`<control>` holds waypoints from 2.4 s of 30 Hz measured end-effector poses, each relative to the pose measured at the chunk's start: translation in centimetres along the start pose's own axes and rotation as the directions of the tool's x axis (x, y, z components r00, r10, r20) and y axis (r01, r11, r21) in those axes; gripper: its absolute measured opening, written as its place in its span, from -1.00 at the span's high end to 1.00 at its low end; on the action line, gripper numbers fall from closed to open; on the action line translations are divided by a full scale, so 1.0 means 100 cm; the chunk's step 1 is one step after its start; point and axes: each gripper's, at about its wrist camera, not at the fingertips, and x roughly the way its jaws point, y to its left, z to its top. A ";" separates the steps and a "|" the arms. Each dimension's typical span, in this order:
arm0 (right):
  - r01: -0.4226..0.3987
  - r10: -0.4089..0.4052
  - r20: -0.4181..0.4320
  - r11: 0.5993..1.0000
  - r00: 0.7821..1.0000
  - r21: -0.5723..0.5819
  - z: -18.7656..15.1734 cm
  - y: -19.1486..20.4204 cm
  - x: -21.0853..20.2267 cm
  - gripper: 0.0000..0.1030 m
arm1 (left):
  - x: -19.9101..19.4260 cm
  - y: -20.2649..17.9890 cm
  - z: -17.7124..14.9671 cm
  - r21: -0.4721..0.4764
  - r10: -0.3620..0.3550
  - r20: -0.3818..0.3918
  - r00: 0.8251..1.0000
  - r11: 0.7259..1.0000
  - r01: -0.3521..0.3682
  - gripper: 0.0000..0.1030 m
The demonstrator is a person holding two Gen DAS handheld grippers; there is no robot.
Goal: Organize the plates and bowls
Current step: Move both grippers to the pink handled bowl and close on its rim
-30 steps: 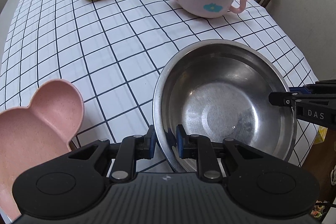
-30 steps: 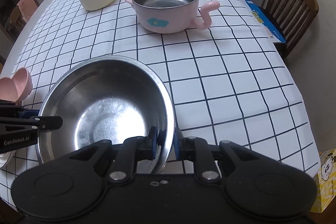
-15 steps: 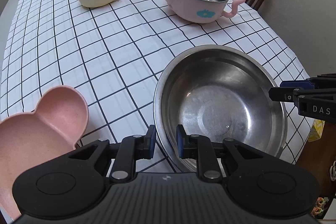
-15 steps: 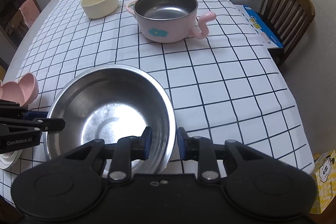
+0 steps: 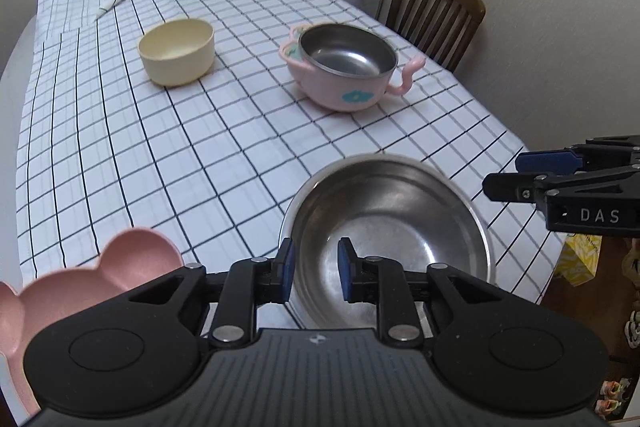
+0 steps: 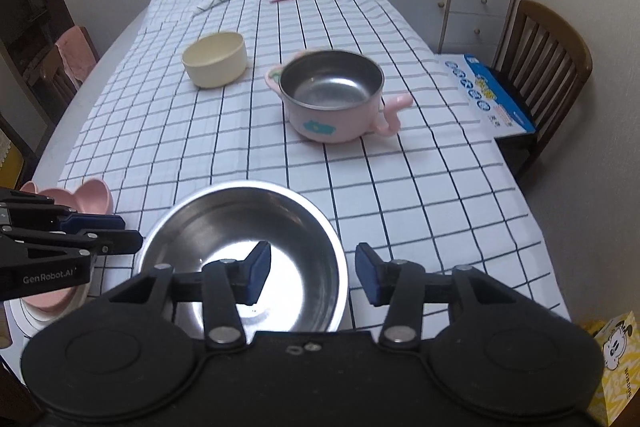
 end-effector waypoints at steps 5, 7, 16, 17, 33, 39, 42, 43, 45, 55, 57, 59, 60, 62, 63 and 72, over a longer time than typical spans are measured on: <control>-0.011 0.011 0.041 1.000 0.999 -0.005 0.011 0.005 -0.013 -0.13 | -0.018 -0.003 0.013 -0.013 -0.011 0.076 0.997 1.000 0.012 -0.06; -0.008 0.009 0.059 1.000 0.998 -0.013 0.015 0.008 -0.017 -0.21 | -0.021 -0.003 0.020 -0.014 -0.010 0.092 0.996 1.000 0.011 -0.06; 0.008 -0.004 0.121 0.999 0.993 -0.036 0.038 0.005 -0.026 -0.48 | -0.026 -0.010 0.047 -0.025 -0.002 0.158 0.987 1.000 0.006 -0.22; 0.012 -0.007 0.131 0.999 0.991 -0.039 0.041 0.004 -0.027 -0.53 | -0.025 -0.011 0.051 -0.027 -0.002 0.164 0.987 1.000 0.006 -0.22; 0.021 -0.009 0.187 0.998 0.982 -0.063 0.100 -0.043 -0.002 -0.87 | 0.023 -0.023 0.102 -0.137 0.076 0.176 0.981 0.989 -0.052 -0.50; 0.017 -0.005 0.159 0.997 0.987 -0.073 0.126 -0.064 0.028 -0.87 | 0.054 -0.023 0.124 -0.191 0.120 0.149 0.981 0.977 -0.091 -0.50; 0.011 0.003 0.144 0.995 0.990 -0.095 0.137 -0.068 0.044 -0.87 | 0.071 -0.021 0.134 -0.214 0.143 0.130 0.981 0.970 -0.113 -0.50; 0.009 0.005 0.139 0.995 0.990 -0.102 0.141 -0.070 0.051 -0.87 | 0.078 -0.020 0.137 -0.217 0.149 0.123 0.981 0.969 -0.120 -0.50; 0.006 0.008 0.127 0.993 0.992 -0.115 0.149 -0.073 0.063 -0.87 | 0.091 -0.020 0.142 -0.218 0.166 0.105 0.980 0.966 -0.140 -0.50; -0.012 0.015 0.024 0.993 1.000 -0.120 0.181 -0.089 0.133 -0.81 | 0.152 -0.013 0.160 -0.252 0.189 -0.008 0.982 0.950 -0.185 -0.50; -0.012 0.013 0.004 0.993 1.000 -0.115 0.183 -0.091 0.145 -0.78 | 0.160 -0.013 0.162 -0.258 0.189 -0.025 0.982 0.948 -0.189 -0.50; -0.022 0.020 -0.021 0.994 1.000 -0.111 0.185 -0.094 0.156 -0.74 | 0.167 -0.012 0.163 -0.274 0.183 -0.044 0.982 0.943 -0.188 -0.50; -0.025 0.021 -0.032 0.994 0.999 -0.108 0.186 -0.095 0.162 -0.73 | 0.170 -0.012 0.164 -0.279 0.181 -0.052 0.982 0.942 -0.188 -0.50; -0.027 0.021 -0.050 0.994 0.999 -0.105 0.186 -0.097 0.171 -0.70 | 0.175 -0.014 0.164 -0.282 0.178 -0.065 0.982 0.941 -0.189 -0.50; -0.030 0.024 -0.060 0.994 0.998 -0.104 0.186 -0.098 0.175 -0.65 | 0.178 -0.015 0.164 -0.281 0.178 -0.071 0.982 0.941 -0.191 -0.50; -0.073 0.059 -0.122 0.991 0.991 -0.111 0.183 -0.094 0.195 -0.31 | 0.190 -0.014 0.160 -0.316 0.164 -0.112 0.980 0.929 -0.191 -0.48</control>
